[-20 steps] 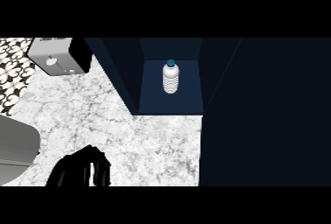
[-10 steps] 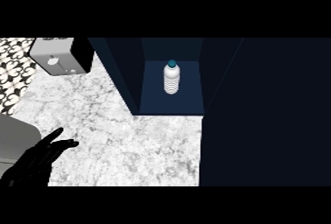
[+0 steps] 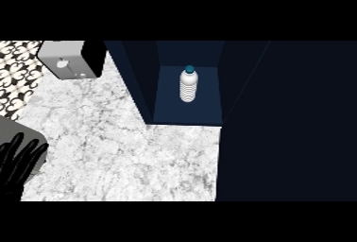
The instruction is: Pick up the bottled water, place it into the cabinet and close the cabinet
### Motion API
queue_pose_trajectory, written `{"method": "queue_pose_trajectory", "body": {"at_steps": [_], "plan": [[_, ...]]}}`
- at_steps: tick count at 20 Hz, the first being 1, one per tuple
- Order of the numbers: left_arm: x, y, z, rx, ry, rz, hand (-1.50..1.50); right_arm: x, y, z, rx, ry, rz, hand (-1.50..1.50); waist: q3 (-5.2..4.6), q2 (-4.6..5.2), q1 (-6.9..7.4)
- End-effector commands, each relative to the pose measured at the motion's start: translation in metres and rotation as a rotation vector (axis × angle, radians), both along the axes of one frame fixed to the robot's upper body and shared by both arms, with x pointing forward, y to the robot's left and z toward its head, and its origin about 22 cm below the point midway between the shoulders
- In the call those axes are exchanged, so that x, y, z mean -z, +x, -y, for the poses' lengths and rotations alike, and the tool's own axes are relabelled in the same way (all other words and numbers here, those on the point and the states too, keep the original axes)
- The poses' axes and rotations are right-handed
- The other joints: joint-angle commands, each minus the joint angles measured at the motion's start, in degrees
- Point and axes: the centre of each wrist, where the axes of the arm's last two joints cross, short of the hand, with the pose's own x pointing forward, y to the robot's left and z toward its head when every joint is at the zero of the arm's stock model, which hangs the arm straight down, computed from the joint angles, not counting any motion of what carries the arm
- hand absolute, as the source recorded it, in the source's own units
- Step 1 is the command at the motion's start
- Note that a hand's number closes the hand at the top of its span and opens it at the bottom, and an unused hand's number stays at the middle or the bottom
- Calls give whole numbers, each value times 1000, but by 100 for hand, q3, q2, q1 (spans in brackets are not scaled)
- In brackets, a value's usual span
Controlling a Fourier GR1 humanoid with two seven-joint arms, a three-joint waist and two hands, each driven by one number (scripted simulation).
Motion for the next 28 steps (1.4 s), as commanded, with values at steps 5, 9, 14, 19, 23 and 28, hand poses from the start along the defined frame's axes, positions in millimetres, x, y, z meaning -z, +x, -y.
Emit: {"method": "queue_pose_trajectory", "body": {"at_steps": [5, 9, 14, 19, 23, 28], "plan": [[-7, -9, -23, -2, -2, -13, -150, -63, -7, -39, -138, -234, 246, 150, -39, -59, 69], [-11, -14, -35, -14, 3, -32, -150, -60, 2, -47, -150, -210, 226, 150, -43, -99, 89], [-14, -19, -44, -7, 2, -28, -150, -57, 13, -62, -156, -177, 183, 150, -51, -87, 112], [-20, -23, -50, 11, 19, -21, -150, -52, 28, -82, -155, -169, 142, 150, -33, -79, 235], [-23, -24, -59, 9, 15, -24, -150, -55, 40, -101, -181, -142, 129, 150, -49, -65, 259], [-26, -28, -75, 6, 25, -25, -150, -65, 54, -128, -179, -84, 114, 150, -36, -51, 325]]}}
